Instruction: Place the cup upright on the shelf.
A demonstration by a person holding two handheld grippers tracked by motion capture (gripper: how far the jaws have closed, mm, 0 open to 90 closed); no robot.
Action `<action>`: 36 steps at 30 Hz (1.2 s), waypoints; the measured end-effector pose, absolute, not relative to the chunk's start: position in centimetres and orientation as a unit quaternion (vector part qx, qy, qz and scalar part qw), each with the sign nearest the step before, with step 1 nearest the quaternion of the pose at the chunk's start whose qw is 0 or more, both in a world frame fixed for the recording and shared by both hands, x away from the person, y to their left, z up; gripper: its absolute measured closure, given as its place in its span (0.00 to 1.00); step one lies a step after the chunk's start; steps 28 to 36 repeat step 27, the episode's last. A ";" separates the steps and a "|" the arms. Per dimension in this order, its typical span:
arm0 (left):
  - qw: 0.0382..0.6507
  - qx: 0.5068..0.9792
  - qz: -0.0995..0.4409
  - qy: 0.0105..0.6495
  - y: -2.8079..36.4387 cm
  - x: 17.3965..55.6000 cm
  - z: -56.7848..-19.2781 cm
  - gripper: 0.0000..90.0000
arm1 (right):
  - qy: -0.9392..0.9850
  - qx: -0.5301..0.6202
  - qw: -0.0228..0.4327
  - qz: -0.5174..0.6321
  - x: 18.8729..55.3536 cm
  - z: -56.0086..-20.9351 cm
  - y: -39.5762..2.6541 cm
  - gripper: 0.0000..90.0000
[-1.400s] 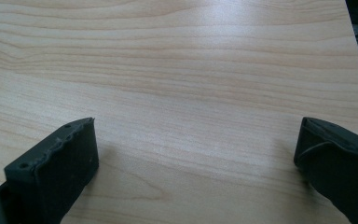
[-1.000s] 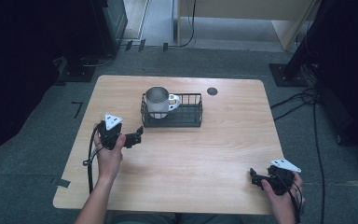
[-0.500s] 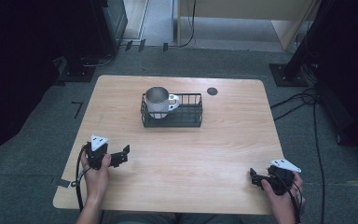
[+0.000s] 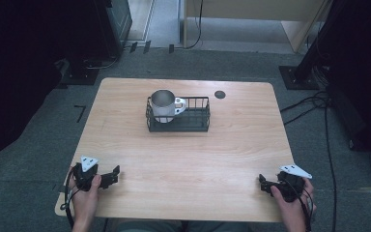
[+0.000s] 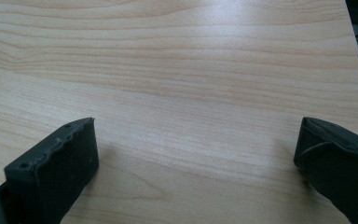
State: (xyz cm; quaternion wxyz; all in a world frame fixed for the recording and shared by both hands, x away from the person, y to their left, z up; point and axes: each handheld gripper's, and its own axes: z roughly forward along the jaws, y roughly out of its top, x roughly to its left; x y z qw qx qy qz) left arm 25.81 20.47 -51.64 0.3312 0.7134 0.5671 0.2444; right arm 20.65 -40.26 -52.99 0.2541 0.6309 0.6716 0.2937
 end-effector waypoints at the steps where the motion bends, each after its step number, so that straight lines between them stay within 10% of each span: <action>1: 0.329 0.715 0.245 0.566 20.6 25.7 -51.7 0.00 | 0.672 0.631 0.254 0.294 20.6 -53.0 -40.3 0.00; 36: 0.286 0.728 0.238 0.576 21.8 25.1 -52.0 0.00 | 0.672 0.631 0.254 0.294 20.6 -53.0 -40.3 0.00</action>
